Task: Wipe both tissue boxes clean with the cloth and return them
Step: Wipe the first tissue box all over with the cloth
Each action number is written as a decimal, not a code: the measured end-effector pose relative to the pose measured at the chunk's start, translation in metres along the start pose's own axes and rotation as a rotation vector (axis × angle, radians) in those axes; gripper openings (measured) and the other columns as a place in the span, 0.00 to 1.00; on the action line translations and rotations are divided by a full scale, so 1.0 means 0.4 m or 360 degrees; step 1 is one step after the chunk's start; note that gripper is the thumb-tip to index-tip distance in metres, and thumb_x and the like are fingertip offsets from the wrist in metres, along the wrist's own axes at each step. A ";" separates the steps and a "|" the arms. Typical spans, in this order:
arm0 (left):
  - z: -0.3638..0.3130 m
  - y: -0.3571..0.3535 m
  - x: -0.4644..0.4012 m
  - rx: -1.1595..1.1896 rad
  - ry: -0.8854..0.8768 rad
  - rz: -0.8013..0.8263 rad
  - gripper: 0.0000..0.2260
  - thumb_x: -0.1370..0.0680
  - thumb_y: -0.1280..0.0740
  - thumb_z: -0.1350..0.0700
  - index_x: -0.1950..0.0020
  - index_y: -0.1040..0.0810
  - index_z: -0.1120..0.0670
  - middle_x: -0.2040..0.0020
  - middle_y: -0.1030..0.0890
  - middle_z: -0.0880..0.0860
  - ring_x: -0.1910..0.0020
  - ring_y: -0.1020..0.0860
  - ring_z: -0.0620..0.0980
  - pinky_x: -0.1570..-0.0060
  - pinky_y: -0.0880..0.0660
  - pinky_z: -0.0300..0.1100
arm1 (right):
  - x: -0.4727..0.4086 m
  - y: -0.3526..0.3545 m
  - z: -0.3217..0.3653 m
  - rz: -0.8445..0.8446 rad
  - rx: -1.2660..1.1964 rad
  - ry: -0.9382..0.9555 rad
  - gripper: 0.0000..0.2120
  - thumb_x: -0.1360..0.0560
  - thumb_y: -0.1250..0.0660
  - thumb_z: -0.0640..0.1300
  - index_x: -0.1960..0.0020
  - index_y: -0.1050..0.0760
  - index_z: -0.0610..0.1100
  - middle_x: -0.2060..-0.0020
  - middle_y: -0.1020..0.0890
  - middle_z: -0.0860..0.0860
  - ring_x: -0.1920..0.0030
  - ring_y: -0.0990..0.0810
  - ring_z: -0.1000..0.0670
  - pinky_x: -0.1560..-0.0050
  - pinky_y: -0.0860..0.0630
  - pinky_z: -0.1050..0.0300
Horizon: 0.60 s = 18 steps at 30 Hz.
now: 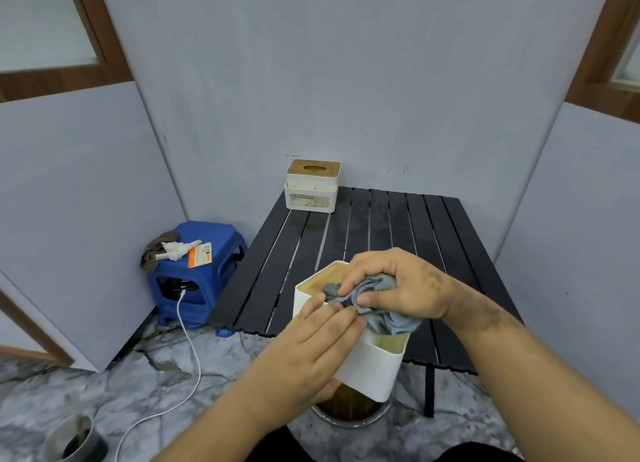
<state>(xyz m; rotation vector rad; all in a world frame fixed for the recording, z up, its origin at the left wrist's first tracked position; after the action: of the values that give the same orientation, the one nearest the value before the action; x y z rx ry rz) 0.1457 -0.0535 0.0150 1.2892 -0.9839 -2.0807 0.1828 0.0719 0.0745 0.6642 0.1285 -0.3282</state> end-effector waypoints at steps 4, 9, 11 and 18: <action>0.013 -0.004 0.000 0.0001 -0.0008 0.0027 0.37 0.29 0.25 0.53 0.24 0.35 0.59 0.29 0.30 0.55 0.29 0.29 0.55 0.22 0.41 0.55 | -0.009 0.003 -0.012 0.0046 -0.0025 -0.0025 0.10 0.28 0.29 0.38 0.47 0.17 0.42 0.51 0.18 0.47 0.49 0.18 0.45 0.45 0.21 0.50; -0.013 0.000 -0.001 -0.0121 -0.0091 0.0010 0.31 0.25 0.30 0.52 0.25 0.34 0.60 0.31 0.30 0.55 0.31 0.28 0.55 0.23 0.38 0.56 | 0.025 0.016 -0.039 0.0027 -0.0202 -0.0071 0.11 0.31 0.28 0.34 0.49 0.17 0.40 0.51 0.18 0.43 0.50 0.17 0.41 0.47 0.20 0.40; -0.024 -0.005 -0.002 -0.0140 -0.0109 0.0027 0.29 0.24 0.34 0.52 0.25 0.34 0.60 0.31 0.30 0.56 0.32 0.26 0.55 0.24 0.35 0.57 | 0.031 0.019 -0.041 0.0019 -0.0200 -0.0069 0.11 0.32 0.28 0.33 0.50 0.16 0.40 0.51 0.18 0.42 0.51 0.18 0.41 0.48 0.20 0.40; 0.010 -0.010 -0.012 -0.0020 0.0042 0.0023 0.37 0.30 0.27 0.53 0.24 0.35 0.61 0.31 0.29 0.57 0.32 0.26 0.57 0.24 0.37 0.58 | -0.033 0.013 -0.021 0.0092 -0.0004 -0.0115 0.11 0.30 0.29 0.35 0.50 0.16 0.44 0.52 0.17 0.49 0.50 0.18 0.50 0.49 0.22 0.59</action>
<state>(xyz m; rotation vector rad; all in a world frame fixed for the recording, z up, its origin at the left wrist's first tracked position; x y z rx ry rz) 0.1440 -0.0464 0.0154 1.2960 -0.9641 -2.0512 0.1720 0.0844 0.0737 0.6518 0.0408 -0.2961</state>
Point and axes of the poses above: each hand's wrist, its own x-axis away from the middle knuckle, its own y-axis out of the back of the hand, z = x × y, the point moved 9 cm from there along -x, towards the middle knuckle
